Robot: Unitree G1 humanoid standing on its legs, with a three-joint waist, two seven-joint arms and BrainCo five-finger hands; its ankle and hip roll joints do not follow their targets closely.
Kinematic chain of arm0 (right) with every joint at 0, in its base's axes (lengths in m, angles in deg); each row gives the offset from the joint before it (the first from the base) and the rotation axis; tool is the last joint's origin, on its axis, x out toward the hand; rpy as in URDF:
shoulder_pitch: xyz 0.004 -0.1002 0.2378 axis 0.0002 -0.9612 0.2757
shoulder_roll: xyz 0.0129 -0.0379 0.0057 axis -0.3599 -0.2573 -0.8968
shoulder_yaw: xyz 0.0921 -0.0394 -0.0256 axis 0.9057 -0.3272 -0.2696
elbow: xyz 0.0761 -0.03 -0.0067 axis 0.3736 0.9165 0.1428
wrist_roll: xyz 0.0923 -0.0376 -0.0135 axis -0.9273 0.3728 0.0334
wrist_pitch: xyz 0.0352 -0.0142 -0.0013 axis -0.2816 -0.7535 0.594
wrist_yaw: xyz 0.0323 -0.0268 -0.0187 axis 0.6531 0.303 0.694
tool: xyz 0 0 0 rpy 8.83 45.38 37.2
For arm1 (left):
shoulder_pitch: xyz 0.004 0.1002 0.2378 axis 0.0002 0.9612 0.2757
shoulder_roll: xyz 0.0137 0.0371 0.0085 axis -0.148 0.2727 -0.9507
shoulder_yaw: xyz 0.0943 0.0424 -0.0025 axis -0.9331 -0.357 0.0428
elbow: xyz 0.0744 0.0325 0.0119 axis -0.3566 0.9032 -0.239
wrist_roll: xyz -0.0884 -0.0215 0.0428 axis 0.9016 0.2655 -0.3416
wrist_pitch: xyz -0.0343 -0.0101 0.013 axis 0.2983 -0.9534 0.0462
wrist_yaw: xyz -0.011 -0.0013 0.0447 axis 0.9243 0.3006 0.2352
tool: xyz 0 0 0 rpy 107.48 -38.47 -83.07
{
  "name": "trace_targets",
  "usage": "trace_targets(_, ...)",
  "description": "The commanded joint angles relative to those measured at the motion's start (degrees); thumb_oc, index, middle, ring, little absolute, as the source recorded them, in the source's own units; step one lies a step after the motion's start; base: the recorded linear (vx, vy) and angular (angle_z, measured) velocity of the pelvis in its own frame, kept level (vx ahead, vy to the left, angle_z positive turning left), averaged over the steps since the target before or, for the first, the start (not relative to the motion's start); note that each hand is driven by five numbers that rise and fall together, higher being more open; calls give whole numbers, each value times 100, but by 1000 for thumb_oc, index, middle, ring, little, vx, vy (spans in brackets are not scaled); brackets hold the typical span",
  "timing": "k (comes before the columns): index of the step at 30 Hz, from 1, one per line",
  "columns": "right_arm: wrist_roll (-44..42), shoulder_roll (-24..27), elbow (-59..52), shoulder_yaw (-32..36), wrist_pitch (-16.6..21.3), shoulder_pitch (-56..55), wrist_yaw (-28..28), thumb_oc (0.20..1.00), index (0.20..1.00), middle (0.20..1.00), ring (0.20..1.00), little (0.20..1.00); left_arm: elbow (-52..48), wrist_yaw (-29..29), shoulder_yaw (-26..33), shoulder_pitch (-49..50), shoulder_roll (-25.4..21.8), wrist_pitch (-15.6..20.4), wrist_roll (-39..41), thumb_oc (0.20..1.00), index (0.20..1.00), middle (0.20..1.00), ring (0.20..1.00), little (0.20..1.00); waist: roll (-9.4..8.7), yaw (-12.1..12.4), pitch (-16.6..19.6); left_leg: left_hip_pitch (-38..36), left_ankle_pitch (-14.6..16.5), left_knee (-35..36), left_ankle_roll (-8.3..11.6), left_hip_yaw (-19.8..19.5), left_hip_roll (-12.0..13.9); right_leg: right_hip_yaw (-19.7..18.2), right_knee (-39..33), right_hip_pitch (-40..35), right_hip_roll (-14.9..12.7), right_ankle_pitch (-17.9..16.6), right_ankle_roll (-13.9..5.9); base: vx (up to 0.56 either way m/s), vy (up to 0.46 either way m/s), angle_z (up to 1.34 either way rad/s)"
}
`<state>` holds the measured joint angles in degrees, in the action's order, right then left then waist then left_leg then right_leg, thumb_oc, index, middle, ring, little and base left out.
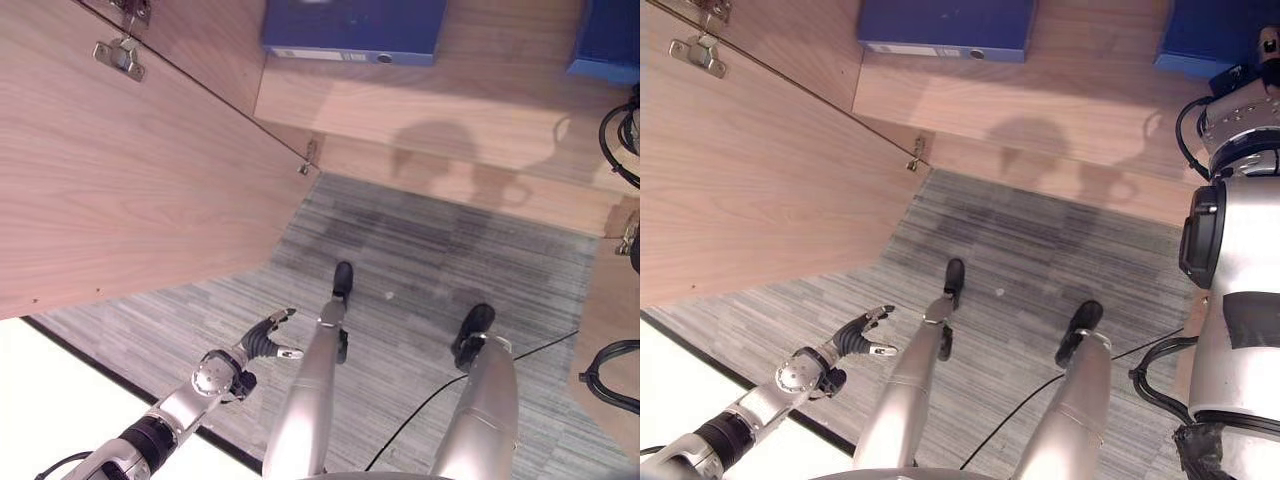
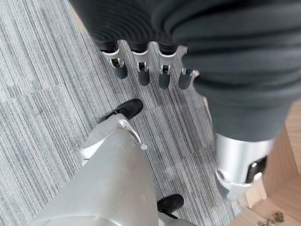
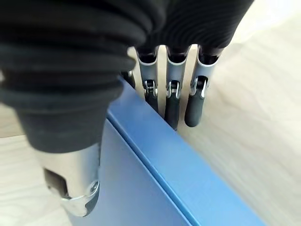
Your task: Put the empty folder in the office cabinet
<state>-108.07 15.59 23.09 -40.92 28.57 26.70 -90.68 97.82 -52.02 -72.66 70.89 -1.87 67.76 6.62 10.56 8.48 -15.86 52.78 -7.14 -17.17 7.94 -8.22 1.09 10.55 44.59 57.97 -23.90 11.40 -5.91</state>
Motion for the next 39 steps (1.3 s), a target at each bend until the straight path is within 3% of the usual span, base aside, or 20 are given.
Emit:
trace_targets(1,277,508,-264,-181,39,146,-159,1000,1000,1000,1000,1000,98,-34,110,64,-165,24,-222,1000,1000,1000,1000,1000,53,199,-236,-452,1402,-421,-29,-77,32,-197,-466,-717,372,515,-221,0,0,0)
trace_targets(15,327,322,-327,52,-6,-287,-109,1000,1000,1000,1000,1000,278,-81,221,58,47,-8,-159,1000,1000,1000,1000,1000,30,189,-279,-649,1323,-215,-20,-99,67,-169,-700,-928,433,436,-222,0,0,0)
trace_targets(24,727,232,-589,-257,-192,-269,348,1000,1000,1000,1000,1000,201,23,343,113,23,20,-53,1000,1000,1000,1000,1000,51,261,-301,-671,1283,-167,-15,-104,71,-188,-668,-919,407,441,-214,0,0,0)
trace_targets(27,858,262,-892,-468,-107,-207,542,1000,1000,1000,1000,1000,172,89,424,167,46,19,9,1000,1000,1000,1000,1000,43,255,-308,-667,1250,-116,-10,-87,84,-197,-686,-898,402,425,-223,0,0,0)
trace_targets(29,849,359,-1328,-666,124,-226,760,1000,1000,1000,1000,1000,117,198,517,270,57,52,130,1000,1000,1000,1000,1000,33,263,-320,-688,1226,-71,-3,-88,93,-209,-693,-884,407,415,-229,0,0,0)
trace_targets(30,696,499,-1688,-692,477,-348,859,1000,1000,1000,1000,1000,40,297,575,339,69,76,219,1000,1000,1000,1000,1000,29,236,-328,-735,1211,-24,4,-94,110,-217,-718,-895,411,410,-234,0,0,0)
trace_targets(33,393,582,-1807,-442,818,-646,1035,1000,1000,1000,1000,1000,54,415,568,293,69,115,259,1000,1000,1000,1000,1000,34,211,-324,-837,1202,46,12,-110,112,-190,-758,-990,419,411,-247,0,0,0)
trace_targets(39,266,621,-1544,8,803,-1205,1251,1000,1000,1000,1000,1000,141,524,536,97,151,94,352,1000,1000,1000,1000,1000,24,188,-327,-1059,1187,142,17,-151,103,-153,-909,-1264,424,377,-265,0,-4,1)
